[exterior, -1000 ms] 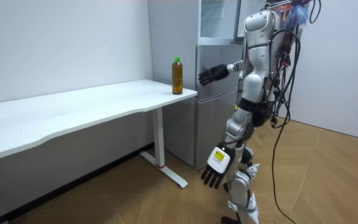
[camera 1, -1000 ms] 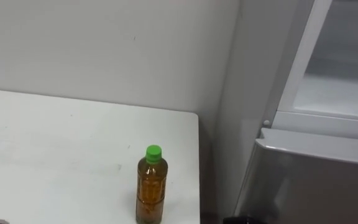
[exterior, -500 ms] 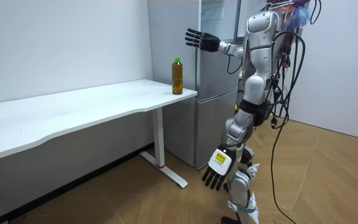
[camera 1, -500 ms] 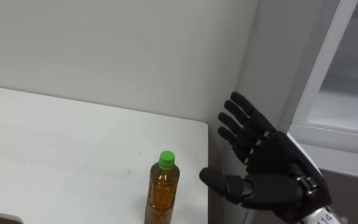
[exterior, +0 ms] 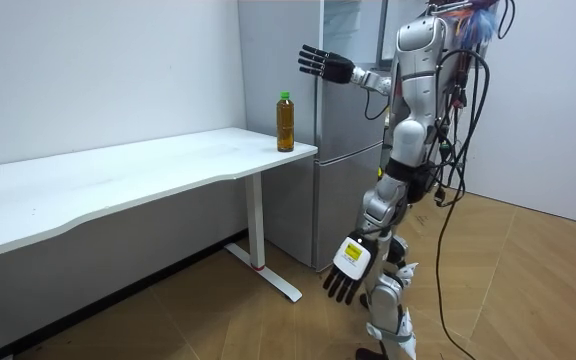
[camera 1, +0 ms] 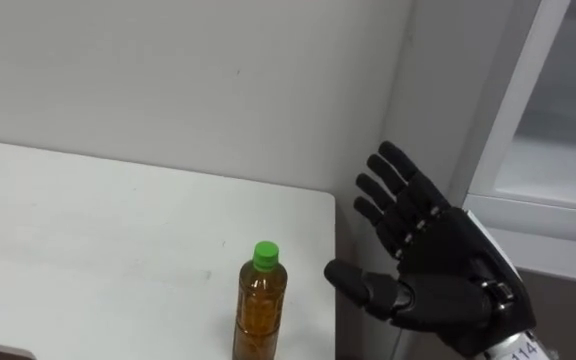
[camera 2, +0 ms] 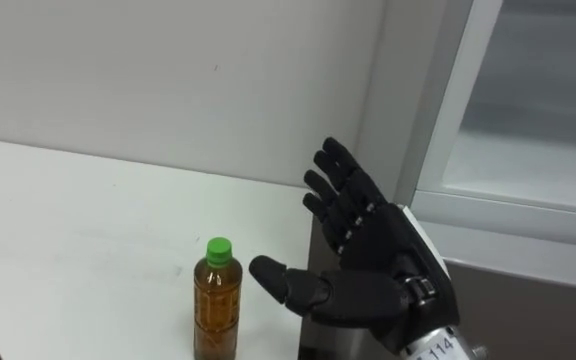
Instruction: Put the bottle in the upper fridge
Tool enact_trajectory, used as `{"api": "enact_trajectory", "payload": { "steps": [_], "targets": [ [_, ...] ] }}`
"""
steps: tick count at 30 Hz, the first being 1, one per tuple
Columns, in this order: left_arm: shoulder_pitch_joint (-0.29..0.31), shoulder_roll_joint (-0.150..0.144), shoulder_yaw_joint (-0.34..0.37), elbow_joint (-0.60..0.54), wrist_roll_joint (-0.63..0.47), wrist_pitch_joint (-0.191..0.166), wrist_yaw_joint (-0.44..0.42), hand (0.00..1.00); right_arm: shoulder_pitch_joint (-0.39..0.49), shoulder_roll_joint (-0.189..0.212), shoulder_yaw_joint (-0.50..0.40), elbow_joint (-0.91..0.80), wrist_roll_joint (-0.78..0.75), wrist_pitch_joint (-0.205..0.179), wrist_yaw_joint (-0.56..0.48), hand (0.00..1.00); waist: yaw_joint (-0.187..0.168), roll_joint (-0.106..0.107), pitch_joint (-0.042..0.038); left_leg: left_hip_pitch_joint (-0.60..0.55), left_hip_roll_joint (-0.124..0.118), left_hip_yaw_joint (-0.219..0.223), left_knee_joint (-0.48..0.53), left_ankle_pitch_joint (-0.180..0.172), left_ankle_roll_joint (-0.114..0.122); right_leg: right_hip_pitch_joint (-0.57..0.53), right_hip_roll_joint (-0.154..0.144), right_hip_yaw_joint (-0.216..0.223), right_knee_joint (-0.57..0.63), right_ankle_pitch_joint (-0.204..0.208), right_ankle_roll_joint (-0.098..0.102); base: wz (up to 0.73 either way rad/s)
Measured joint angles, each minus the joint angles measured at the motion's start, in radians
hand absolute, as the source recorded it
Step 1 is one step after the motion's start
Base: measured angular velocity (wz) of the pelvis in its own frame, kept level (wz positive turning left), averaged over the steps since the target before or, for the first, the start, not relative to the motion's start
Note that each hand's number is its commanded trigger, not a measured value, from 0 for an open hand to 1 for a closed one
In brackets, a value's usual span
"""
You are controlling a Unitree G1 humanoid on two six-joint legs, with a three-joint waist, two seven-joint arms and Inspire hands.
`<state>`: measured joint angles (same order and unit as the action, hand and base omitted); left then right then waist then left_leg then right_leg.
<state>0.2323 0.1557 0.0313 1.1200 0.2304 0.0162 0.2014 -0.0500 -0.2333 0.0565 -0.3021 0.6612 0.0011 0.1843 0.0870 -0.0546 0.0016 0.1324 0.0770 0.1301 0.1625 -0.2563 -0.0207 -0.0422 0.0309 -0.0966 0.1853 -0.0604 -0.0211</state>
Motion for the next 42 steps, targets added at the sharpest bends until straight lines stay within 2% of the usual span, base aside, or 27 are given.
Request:
{"api": "enact_trajectory", "payload": {
  "steps": [4, 8, 12, 14, 24, 30, 33, 42],
  "targets": [
    [0.001, -0.001, -0.009, 0.0, 0.007, 0.001, 0.0, 0.0, -0.009, 0.0, 0.002, 0.016, 0.001, -0.001, -0.009, 0.0, 0.002, -0.002, -0.0012, 0.001, 0.0, -0.002, 0.001, 0.0, 0.0, 0.003, 0.0, -0.003, 0.0, 0.0, 0.0, 0.01],
    [0.001, -0.006, -0.017, 0.0, 0.04, 0.027, 0.0, 0.0, -0.009, 0.001, 0.02, 0.029, 0.001, -0.001, -0.02, 0.0, 0.005, -0.003, -0.0011, 0.001, -0.001, -0.003, 0.001, 0.0, 0.0, 0.003, -0.003, -0.007, 0.0, 0.0, 0.0, 0.0],
    [0.0, -0.01, -0.02, 0.0, 0.046, 0.036, 0.0, 0.0, -0.018, 0.002, 0.041, 0.078, 0.0, -0.001, -0.006, 0.0, 0.007, -0.004, -0.0006, 0.0, -0.001, -0.004, 0.002, 0.0, 0.0, 0.003, -0.003, -0.008, -0.001, 0.0, 0.0, 0.0],
    [-0.004, -0.009, -0.038, -0.002, 0.047, 0.048, 0.001, 0.0, -0.019, 0.003, 0.053, 0.105, -0.002, 0.001, -0.002, 0.0, 0.02, -0.004, -0.0005, -0.001, -0.001, -0.004, 0.002, 0.0, 0.0, 0.001, -0.003, -0.009, -0.002, 0.0, 0.0, 0.0],
    [-0.009, -0.007, -0.059, -0.041, 0.047, 0.053, 0.005, 0.0, -0.053, 0.015, 0.089, 0.157, -0.004, 0.001, -0.045, 0.0, 0.033, -0.003, 0.0005, -0.007, -0.001, -0.024, 0.004, 0.0, 0.0, 0.005, -0.009, -0.043, -0.007, 0.0, 0.0, 0.05],
    [-0.024, -0.004, -0.083, -0.042, 0.052, 0.066, 0.005, 0.0, -0.069, 0.031, 0.123, 0.202, -0.015, 0.001, -0.097, 0.0, 0.048, 0.0, 0.0026, -0.01, -0.001, -0.027, 0.004, 0.0, 0.0, 0.005, -0.01, -0.049, -0.007, 0.0, 0.0, 0.0],
    [-0.024, -0.008, -0.081, -0.058, 0.096, 0.071, 0.0, 0.0, -0.083, 0.037, 0.123, 0.241, -0.046, 0.001, -0.12, 0.0, 0.056, 0.001, 0.0032, -0.01, -0.001, -0.028, 0.005, 0.0, 0.0, 0.005, -0.012, -0.056, -0.005, 0.0, 0.0, 0.0],
    [-0.022, -0.013, -0.075, -0.087, 0.098, 0.112, -0.036, 0.0, -0.158, 0.041, 0.123, 0.342, -0.039, 0.001, -0.145, 0.0, 0.058, 0.016, 0.0121, -0.012, -0.001, -0.036, 0.006, 0.001, 0.0, 0.006, -0.014, -0.071, -0.001, 0.0, 0.0, 0.01]
  ]
}}
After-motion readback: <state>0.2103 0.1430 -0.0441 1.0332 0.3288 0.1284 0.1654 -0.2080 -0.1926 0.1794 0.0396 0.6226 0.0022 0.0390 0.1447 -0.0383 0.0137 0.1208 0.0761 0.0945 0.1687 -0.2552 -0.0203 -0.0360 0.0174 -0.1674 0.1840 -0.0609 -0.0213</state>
